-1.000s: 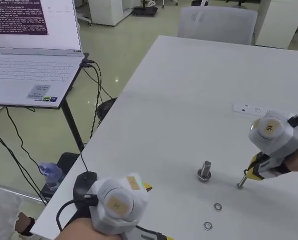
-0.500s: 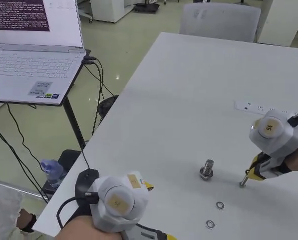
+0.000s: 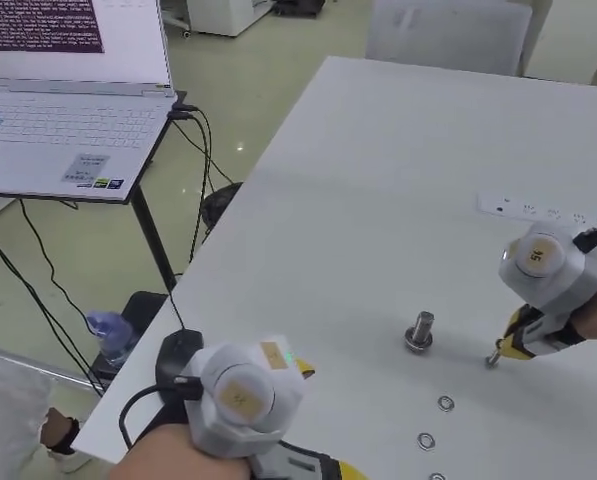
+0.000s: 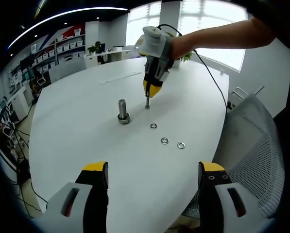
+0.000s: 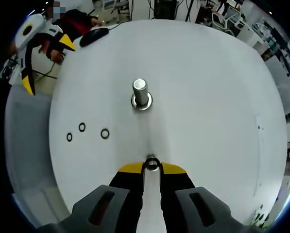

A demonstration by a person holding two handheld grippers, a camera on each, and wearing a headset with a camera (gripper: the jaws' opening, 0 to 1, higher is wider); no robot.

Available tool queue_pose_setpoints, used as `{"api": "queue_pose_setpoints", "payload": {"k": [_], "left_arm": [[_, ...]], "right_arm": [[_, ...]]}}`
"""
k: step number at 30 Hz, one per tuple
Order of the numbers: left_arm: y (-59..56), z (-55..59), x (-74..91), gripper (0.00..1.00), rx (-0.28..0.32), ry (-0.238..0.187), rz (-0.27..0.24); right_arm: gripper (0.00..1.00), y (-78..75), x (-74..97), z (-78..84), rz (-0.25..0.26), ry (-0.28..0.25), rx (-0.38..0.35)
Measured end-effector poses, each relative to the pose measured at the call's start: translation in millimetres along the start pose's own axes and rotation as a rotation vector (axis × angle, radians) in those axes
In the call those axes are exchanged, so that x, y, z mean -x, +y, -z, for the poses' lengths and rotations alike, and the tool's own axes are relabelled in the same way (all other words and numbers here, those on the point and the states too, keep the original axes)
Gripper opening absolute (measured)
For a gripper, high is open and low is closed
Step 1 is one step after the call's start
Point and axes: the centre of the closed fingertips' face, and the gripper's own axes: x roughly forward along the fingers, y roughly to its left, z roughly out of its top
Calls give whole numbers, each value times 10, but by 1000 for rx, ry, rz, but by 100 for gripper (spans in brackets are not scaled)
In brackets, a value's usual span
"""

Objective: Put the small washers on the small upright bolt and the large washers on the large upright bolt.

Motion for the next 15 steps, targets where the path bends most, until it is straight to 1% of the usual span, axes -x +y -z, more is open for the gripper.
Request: {"api": "queue_pose_setpoints", "payload": {"k": [8, 12, 15], "left_arm": [[8, 47, 30, 75, 0, 10, 1], [7, 72, 39, 74, 2, 14, -1], [5, 111, 44, 74, 4, 21, -1]], "right_arm": [[12, 8, -107, 16, -5, 13, 4], [12, 10, -190, 38, -11, 18, 6], [12, 15, -242, 54, -16, 25, 3]]}}
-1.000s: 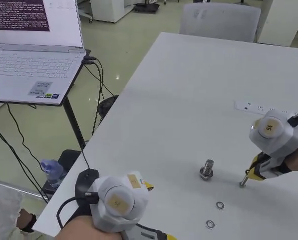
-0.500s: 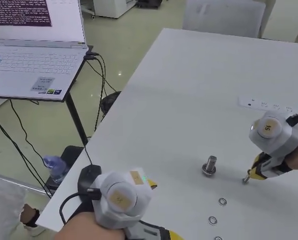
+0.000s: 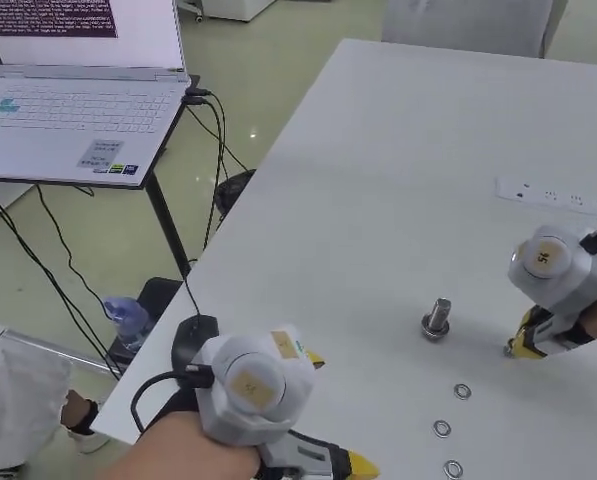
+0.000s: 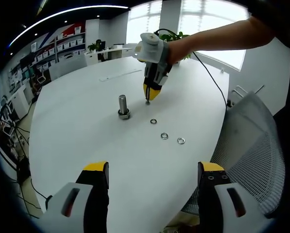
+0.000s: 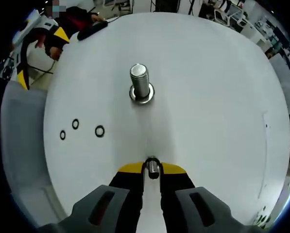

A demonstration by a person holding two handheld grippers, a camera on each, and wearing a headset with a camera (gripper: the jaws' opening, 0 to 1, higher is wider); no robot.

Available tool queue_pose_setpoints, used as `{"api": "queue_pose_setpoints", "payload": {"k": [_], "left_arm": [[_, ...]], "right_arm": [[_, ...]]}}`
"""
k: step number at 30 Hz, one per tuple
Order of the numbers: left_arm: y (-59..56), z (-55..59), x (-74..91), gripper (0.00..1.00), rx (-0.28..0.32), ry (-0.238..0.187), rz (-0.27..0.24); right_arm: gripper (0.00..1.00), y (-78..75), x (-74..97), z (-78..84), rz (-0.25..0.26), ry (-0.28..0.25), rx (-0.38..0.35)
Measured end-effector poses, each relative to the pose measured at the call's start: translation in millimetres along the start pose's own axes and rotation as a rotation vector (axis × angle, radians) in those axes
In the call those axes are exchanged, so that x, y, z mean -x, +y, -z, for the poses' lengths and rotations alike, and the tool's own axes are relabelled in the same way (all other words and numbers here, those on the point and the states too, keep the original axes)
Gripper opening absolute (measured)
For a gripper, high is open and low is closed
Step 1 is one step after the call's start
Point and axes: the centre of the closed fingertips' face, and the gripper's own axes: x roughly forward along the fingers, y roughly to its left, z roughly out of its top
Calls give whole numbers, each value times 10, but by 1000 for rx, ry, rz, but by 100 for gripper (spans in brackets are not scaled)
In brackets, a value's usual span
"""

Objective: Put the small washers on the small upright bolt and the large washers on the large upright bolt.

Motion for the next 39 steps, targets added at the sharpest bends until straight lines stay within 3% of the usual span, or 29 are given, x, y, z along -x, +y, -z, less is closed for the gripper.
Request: {"api": "queue_pose_setpoints", "payload": {"k": [4, 13, 26, 35, 39], "left_arm": [[-10, 15, 2, 74, -2, -1, 2], [5, -67, 40, 76, -31, -21, -9], [-1, -27, 31, 78, -73, 1, -20], [-25, -38, 35, 75, -59, -1, -10], [-49, -30, 25, 75, -57, 5, -6]], "right_arm": [[12, 13, -36, 4, 3, 3, 4], [12, 48, -73, 3, 6, 6, 12], [13, 75, -90, 8, 11, 6, 23], [13, 63, -89, 12, 18, 5, 13], [19, 67, -73, -5, 10, -10, 7]]}}
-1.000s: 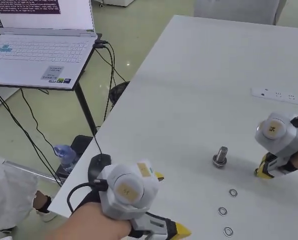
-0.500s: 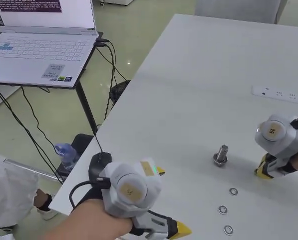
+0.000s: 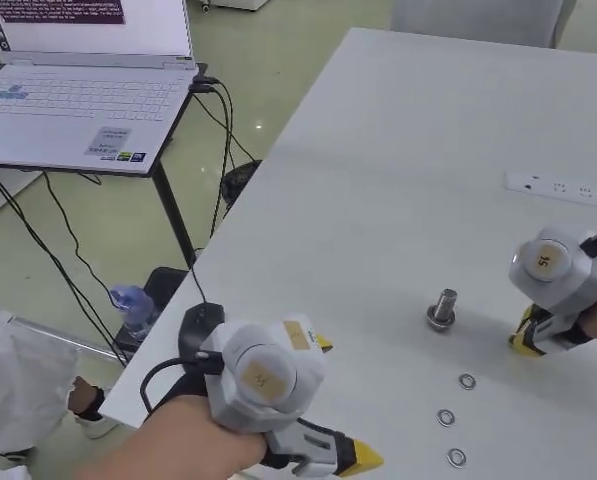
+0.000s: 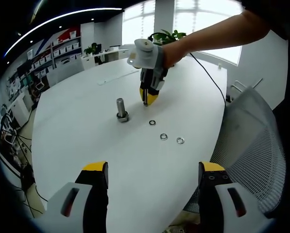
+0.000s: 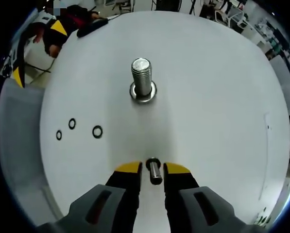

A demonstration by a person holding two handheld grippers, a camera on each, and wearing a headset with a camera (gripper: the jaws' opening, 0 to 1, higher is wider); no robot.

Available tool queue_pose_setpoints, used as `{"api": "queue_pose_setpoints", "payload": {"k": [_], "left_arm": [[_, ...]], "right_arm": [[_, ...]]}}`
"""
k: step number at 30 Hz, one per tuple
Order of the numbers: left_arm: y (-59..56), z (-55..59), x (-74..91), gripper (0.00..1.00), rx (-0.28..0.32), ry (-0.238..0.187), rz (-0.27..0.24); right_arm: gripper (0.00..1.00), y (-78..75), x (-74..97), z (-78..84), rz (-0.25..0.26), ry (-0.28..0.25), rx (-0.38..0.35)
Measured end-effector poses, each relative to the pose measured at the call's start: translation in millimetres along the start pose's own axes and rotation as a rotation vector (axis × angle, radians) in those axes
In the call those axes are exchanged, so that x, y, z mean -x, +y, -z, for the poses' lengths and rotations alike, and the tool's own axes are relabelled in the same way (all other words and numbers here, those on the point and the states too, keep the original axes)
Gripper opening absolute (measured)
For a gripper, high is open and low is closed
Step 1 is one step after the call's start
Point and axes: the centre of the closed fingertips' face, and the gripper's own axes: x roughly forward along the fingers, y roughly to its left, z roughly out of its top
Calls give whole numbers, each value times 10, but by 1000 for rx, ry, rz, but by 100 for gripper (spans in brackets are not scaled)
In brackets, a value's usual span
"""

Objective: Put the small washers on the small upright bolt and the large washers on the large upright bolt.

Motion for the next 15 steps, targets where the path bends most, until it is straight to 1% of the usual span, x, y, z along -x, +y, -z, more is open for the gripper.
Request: {"api": "queue_pose_setpoints", "payload": {"k": [6, 10, 15], "left_arm": [[-3, -34, 9, 76, -4, -6, 0], [13, -54, 15, 76, -7, -7, -1], [21, -108, 39, 76, -8, -17, -6]], "right_arm": [[22, -2, 81, -23, -8, -21, 1], [24, -13, 118, 0, 4, -19, 6], [24, -25, 242, -2, 17, -36, 4]]}}
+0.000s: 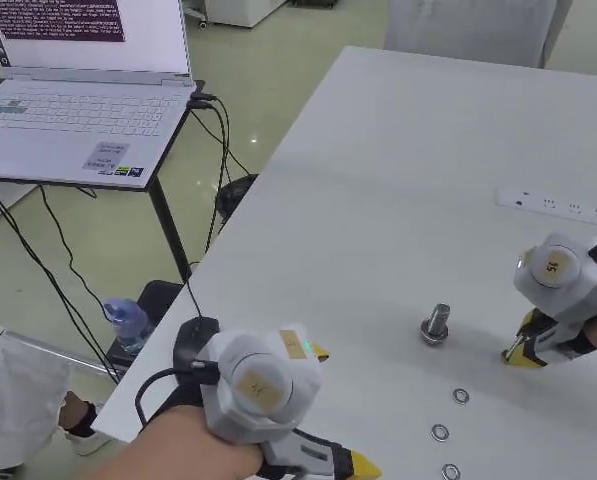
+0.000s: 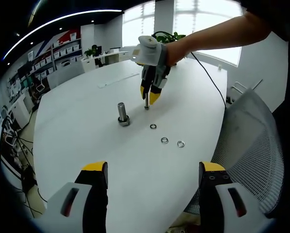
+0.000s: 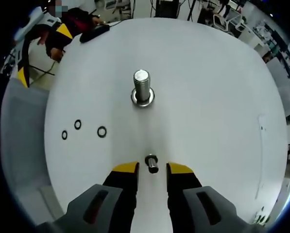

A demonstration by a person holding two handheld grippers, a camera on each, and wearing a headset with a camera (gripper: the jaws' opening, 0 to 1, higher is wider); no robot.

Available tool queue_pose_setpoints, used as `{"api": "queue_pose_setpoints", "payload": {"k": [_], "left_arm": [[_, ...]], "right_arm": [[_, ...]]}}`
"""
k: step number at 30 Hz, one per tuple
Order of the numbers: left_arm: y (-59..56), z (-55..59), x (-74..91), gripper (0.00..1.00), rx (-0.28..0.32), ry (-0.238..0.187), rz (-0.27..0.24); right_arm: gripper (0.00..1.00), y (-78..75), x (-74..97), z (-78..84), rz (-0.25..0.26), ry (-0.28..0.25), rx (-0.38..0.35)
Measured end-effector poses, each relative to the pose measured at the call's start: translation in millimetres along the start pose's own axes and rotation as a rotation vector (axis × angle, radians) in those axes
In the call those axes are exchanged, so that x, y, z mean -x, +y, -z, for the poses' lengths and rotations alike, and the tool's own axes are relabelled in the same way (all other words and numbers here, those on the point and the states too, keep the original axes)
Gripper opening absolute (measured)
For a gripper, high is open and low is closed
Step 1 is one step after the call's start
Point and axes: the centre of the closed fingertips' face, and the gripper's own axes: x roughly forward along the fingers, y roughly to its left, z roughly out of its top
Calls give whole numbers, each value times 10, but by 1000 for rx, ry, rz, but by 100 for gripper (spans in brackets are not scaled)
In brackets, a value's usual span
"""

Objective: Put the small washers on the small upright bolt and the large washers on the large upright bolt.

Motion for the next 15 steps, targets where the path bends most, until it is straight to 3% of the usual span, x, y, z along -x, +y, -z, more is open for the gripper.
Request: {"api": "queue_pose_setpoints", "payload": {"k": [10, 15], "left_arm": [[-18, 3, 22, 76, -17, 12, 5], [-14, -99, 52, 76, 7, -18, 9]], "right_arm": [[23, 122, 131, 62, 8, -2, -14], [23, 217, 150, 50, -6, -14, -18]]}}
